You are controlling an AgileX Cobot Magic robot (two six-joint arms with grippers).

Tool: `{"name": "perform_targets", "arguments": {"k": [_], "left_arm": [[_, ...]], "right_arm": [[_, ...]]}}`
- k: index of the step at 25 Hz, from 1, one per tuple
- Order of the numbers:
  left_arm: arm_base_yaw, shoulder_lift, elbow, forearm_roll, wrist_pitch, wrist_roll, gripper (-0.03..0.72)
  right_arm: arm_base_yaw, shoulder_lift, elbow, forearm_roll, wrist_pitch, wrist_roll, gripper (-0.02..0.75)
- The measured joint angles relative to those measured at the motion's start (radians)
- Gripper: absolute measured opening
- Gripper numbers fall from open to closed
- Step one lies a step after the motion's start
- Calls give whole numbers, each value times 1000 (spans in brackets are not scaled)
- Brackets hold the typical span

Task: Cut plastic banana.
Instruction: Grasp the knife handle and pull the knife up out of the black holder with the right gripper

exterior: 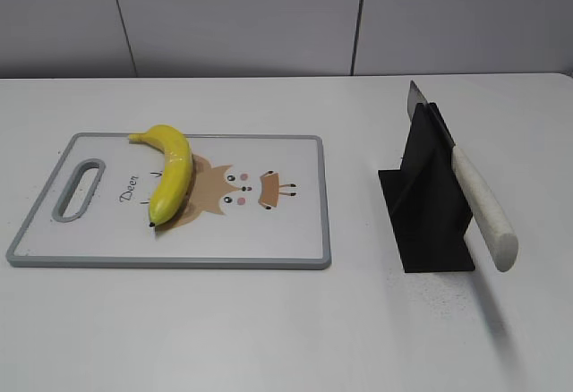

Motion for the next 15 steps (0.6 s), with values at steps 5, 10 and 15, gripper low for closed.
{"name": "perform_targets", "arguments": {"k": [5,10,15], "left_arm": [[0,0,0,0,0,0,241],[0,0,0,0,0,0,241],[0,0,0,0,0,0,241]], "right_arm": [[0,0,0,0,0,0,571],[0,0,0,0,0,0,571],[0,0,0,0,0,0,571]]}}
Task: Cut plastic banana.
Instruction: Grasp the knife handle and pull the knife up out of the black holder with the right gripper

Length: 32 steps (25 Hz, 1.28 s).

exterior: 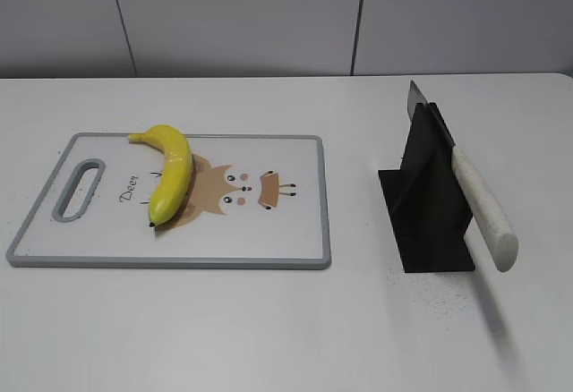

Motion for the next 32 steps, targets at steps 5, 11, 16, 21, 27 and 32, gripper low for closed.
{"name": "perform_targets", "arguments": {"k": [5,11,16,21,27,32], "left_arm": [[0,0,0,0,0,0,241],[0,0,0,0,0,0,241],[0,0,0,0,0,0,241],[0,0,0,0,0,0,241],[0,0,0,-2,0,0,241],[0,0,0,-3,-1,0,241]], "right_arm": [[0,0,0,0,0,0,571],[0,0,0,0,0,1,571],[0,0,0,-1,0,1,571],[0,0,0,-4,0,0,571],[0,0,0,-4,0,1,571],[0,0,0,-6,0,1,571]]}}
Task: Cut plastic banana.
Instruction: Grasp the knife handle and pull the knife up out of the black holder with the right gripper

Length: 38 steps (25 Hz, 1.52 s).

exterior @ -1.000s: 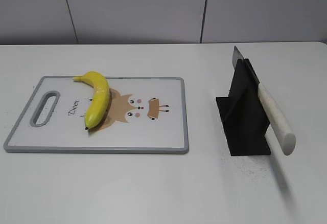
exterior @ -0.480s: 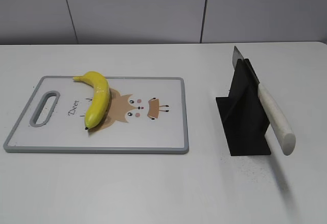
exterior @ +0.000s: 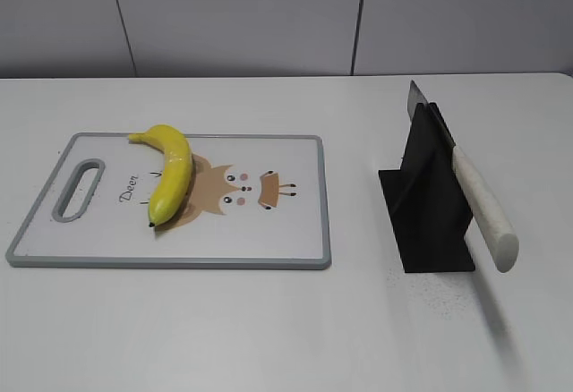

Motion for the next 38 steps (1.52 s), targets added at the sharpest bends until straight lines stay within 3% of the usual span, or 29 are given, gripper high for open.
{"name": "perform_targets", "arguments": {"k": [6,16,24,30,38], "left_arm": [[0,0,0,0,-6,0,241],[0,0,0,0,-7,0,241],[0,0,0,0,-7,0,240],[0,0,0,0,-7,0,240],[0,0,0,-1,-7,0,240]], "right_arm": [[0,94,-29,-19,-30,2,571],[0,465,-175,-14,-33,5,585],[0,704,-356,9,144,53,586],[0,888,-483,120,228,56,586],[27,1116,-575,159,249,56,586]]}}
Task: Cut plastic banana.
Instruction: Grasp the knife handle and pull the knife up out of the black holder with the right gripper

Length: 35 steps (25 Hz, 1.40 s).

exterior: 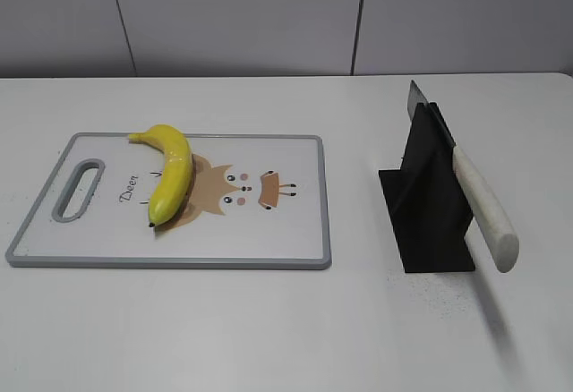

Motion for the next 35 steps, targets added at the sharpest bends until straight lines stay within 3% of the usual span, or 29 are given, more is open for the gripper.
{"name": "perform_targets", "arguments": {"k": [7,13,17,23,35], "left_arm": [[0,0,0,0,0,0,240],[0,0,0,0,0,0,240],[0,0,0,0,0,0,240],[0,0,0,0,0,0,240],[0,0,0,0,0,0,240]], "right_arm": [[142,177,-69,-27,4,8,586],[267,317,-125,-161,4,148,586],[277,391,-132,-175,-12,188,579],[277,474,-132,-178,-57,219,507],[277,568,-132,-180,-77,275,489]]}}
